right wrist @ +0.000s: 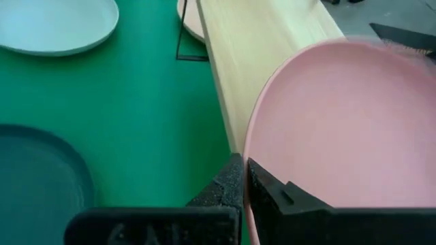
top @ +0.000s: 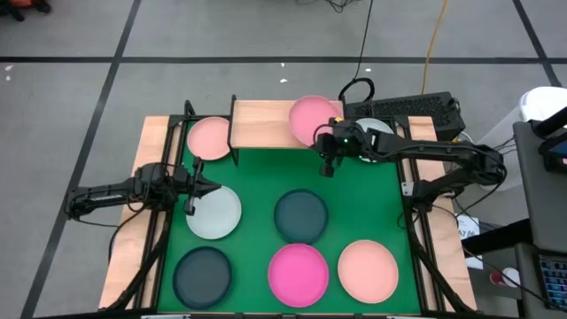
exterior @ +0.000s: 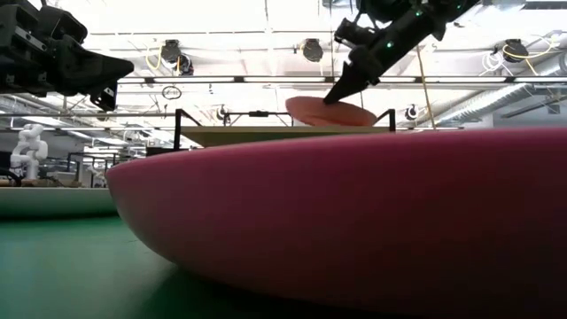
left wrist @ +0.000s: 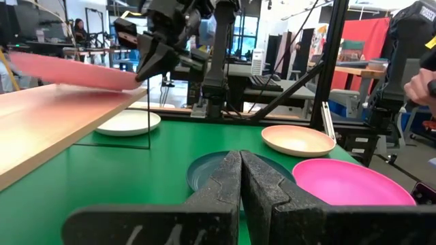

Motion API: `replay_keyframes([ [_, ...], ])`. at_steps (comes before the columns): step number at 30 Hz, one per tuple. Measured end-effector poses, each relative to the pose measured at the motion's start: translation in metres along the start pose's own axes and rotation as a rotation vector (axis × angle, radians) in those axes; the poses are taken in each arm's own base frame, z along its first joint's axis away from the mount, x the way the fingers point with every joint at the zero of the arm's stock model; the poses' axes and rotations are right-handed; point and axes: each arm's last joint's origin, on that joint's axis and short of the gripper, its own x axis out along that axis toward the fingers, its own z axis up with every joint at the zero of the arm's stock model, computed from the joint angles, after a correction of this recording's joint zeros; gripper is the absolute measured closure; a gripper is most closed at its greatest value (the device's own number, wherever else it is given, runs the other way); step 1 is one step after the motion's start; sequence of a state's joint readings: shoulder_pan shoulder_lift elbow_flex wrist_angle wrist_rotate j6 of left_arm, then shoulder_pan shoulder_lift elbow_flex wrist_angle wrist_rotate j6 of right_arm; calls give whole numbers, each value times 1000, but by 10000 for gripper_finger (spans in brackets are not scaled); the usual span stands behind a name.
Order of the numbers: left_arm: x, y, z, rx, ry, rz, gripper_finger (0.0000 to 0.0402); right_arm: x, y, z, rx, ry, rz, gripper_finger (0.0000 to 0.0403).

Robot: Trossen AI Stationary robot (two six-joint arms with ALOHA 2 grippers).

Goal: Place and stack plates onto a shelf
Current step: Put the light pink plate on the shelf, then stack the bottom white plate on top of the light pink plate on the shelf

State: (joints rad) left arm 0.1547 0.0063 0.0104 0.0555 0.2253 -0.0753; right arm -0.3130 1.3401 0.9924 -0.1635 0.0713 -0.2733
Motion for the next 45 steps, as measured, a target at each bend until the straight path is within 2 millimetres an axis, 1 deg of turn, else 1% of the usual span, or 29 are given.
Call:
replay_keyframes([
  [5, 0, 0, 0, 0, 0, 0, 394, 4, -1, -1, 5, 7, -7, 403],
  [16, 0, 0, 0, 0, 0, 0, 394, 3, -6, -2, 45, 5, -23, 401],
  [31, 0, 0, 0, 0, 0, 0, 394, 1, -7, 0, 58, -17, -28, 347],
  [34, 0, 0, 0, 0, 0, 0, 394, -12, -4, 7, 52, -66, -25, 342],
  [37, 0, 0, 0, 0, 0, 0, 394, -36, 7, 19, 33, -161, 3, 342],
  [40, 0, 0, 0, 0, 0, 0, 394, -61, 19, 27, 41, -247, 49, 342],
  [42, 0, 0, 0, 0, 0, 0, 394, -77, 28, 28, 51, -295, 84, 342],
  [45, 0, 0, 0, -1, 1, 0, 394, -93, 41, 22, 77, -347, 143, 342],
])
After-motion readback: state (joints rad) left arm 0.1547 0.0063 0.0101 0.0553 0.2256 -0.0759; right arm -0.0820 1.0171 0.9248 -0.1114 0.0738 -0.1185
